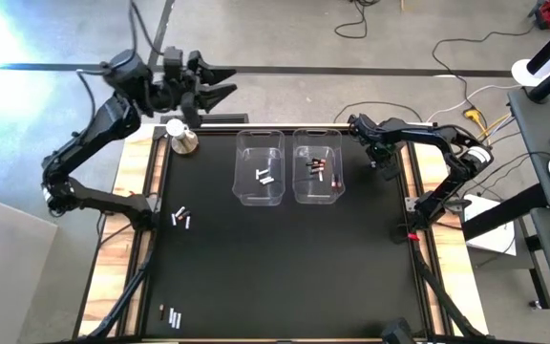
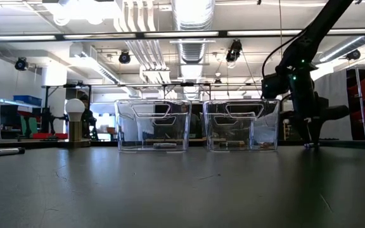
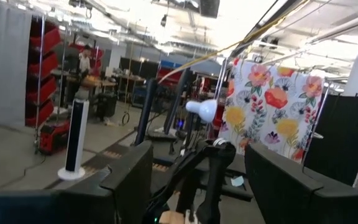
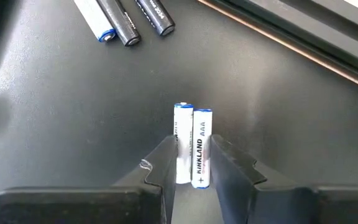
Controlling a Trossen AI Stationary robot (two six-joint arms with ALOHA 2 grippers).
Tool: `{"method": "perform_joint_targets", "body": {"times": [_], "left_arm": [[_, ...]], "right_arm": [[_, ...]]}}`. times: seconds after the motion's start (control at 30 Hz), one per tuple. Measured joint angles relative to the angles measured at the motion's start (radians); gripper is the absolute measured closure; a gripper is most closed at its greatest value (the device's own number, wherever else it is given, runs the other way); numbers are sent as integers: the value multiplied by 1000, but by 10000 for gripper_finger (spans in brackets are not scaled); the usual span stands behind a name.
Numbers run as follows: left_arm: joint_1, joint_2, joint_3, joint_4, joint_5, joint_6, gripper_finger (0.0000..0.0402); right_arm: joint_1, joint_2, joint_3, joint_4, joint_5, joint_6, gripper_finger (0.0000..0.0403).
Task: Sort batteries
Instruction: Put the white battery into the left transparent bin
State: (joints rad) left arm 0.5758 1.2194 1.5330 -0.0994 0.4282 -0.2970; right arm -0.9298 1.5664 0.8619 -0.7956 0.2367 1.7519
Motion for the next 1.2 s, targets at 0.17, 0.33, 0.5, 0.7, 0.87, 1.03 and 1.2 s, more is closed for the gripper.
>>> {"method": "perform_joint_targets", "body": {"times": [0.17,0.33,0.5,0.7,0.87,1.03,1.2], "left_arm": [[-8,52,-3,-7,-10,0,170],[-91,71,-7,-32,-120,2,170],[-149,58,-7,-20,-220,121,170],[-150,-7,-17,-108,-303,135,170],[-150,-41,-32,-159,-342,137,170],[-150,-73,-83,-160,-375,104,170],[-150,-103,-100,-154,-379,97,170]], "right_arm": [[0,-1,-4,-7,0,-14,314],[0,-7,-5,-16,-1,-62,316],[0,-30,-6,-17,-8,-71,307],[0,-44,-6,-22,-6,-76,304],[6,-46,-6,-23,-5,-74,307],[21,-52,-6,-22,-1,-50,298],[23,-52,-6,-22,0,-50,290]]}}
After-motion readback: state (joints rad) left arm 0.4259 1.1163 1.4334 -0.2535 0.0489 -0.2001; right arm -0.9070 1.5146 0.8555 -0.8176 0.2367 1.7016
